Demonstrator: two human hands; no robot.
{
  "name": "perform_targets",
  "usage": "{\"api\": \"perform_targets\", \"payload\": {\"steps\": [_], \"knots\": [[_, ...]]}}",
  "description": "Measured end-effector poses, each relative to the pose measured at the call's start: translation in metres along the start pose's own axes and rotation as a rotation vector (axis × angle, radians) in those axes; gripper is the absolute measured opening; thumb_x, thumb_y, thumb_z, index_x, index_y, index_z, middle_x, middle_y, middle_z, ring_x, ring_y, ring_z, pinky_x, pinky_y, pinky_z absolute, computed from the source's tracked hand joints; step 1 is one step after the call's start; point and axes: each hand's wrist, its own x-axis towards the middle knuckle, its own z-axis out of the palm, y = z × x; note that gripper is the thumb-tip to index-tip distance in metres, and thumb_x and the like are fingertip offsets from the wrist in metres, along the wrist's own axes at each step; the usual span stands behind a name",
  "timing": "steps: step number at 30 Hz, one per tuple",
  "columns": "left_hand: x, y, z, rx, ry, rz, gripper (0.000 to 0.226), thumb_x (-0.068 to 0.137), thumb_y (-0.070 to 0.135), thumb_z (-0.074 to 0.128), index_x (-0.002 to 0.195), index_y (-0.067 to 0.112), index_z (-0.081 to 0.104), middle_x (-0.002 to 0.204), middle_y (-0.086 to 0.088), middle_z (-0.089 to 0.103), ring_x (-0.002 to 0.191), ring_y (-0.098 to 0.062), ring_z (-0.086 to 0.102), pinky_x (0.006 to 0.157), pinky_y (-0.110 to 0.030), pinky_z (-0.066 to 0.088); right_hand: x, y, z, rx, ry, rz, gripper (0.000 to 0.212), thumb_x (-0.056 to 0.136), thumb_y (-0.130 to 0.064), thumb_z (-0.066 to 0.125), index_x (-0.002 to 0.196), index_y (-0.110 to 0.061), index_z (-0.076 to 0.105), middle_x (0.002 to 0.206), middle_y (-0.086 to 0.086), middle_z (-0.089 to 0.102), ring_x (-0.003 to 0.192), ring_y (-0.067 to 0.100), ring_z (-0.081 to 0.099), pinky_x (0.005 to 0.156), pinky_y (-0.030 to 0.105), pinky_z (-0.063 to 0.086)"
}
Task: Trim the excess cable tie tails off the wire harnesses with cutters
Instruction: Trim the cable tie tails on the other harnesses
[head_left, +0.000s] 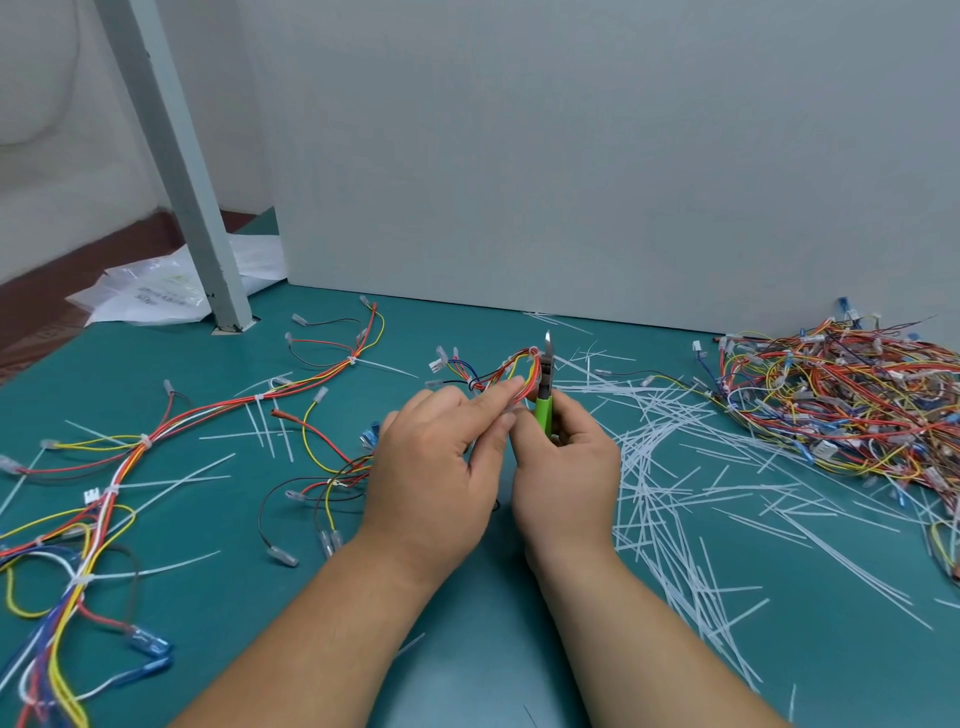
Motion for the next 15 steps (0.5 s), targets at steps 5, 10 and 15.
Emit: {"api": "perform_targets", "payload": {"steps": [5, 10, 15], "knots": [[-0.0005, -0.0001, 0.0006, -0.005, -0.001, -0.001, 0.031, 0.098, 0.028, 0.059, 0.126, 0.029, 0.071, 0.068, 0.009, 0.040, 0.069, -0.020, 0.047, 0.064, -0.048, 0.046, -0.0007, -0.0007, 0.0014, 0.004, 0.006, 0.005, 0.023, 0.082, -0.026, 0.066, 0.084, -0.003, 0.064, 0.066, 0.011, 0.042, 0.063, 0.016, 0.034, 0.059, 0.036, 0.031], [-0.0002, -0.0003, 0.0012, -0.008, 0.001, -0.002, 0.031, 0.098, 0.028, 0.059, 0.126, 0.029, 0.071, 0.068, 0.009, 0.041, 0.069, -0.021, 0.047, 0.064, -0.049, 0.046, -0.0003, 0.0001, 0.0004, 0.006, -0.002, 0.005, 0.019, 0.085, -0.024, 0.066, 0.085, -0.005, 0.066, 0.065, 0.008, 0.043, 0.063, 0.015, 0.035, 0.059, 0.035, 0.031], [-0.0006, -0.0012, 0.0017, -0.007, 0.003, -0.003, 0.031, 0.098, 0.027, 0.059, 0.126, 0.029, 0.072, 0.068, 0.009, 0.041, 0.069, -0.021, 0.047, 0.063, -0.049, 0.046, -0.0003, 0.0010, 0.0013, 0.000, 0.007, 0.005, 0.022, 0.082, -0.026, 0.066, 0.083, -0.004, 0.064, 0.064, 0.001, 0.041, 0.062, 0.015, 0.033, 0.058, 0.035, 0.030]]}}
